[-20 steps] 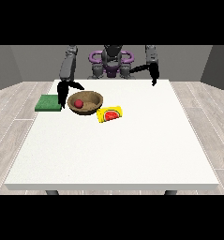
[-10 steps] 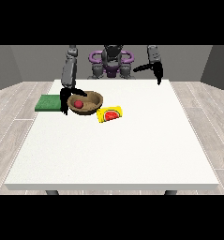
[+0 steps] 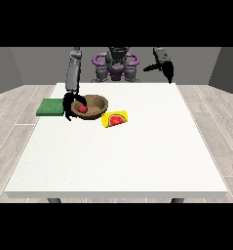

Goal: Pick the cup and pour the ball into the bowl, then pick the bowl and place it on the pad

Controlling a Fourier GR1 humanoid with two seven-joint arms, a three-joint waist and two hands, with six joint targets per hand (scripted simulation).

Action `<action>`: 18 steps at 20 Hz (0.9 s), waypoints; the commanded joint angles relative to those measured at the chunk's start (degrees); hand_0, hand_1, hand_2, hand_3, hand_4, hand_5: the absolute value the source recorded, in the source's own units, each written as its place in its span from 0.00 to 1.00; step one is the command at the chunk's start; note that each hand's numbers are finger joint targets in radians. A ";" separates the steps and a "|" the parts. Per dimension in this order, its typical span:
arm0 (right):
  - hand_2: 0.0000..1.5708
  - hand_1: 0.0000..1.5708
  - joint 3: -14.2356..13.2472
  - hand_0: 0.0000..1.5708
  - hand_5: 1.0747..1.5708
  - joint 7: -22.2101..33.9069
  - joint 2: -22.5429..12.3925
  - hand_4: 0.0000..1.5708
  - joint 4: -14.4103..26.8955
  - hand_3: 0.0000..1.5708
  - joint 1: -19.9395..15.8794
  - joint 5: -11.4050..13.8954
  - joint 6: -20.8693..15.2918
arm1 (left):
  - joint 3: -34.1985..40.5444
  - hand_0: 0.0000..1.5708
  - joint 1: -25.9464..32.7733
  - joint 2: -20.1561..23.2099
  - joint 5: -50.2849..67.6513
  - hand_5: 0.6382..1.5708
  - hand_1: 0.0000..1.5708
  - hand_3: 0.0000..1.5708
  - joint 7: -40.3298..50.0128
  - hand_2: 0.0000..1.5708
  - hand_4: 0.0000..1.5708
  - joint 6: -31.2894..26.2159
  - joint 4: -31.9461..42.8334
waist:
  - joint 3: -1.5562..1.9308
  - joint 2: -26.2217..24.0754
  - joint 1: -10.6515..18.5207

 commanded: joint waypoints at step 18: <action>1.00 1.00 15.81 1.00 0.99 45.77 -6.87 0.51 -6.38 0.47 -6.76 15.55 -9.53 | 10.47 0.00 8.28 4.61 5.48 0.82 0.00 0.00 -5.61 0.00 0.64 -3.73 18.09 | 2.14 -19.10 -11.41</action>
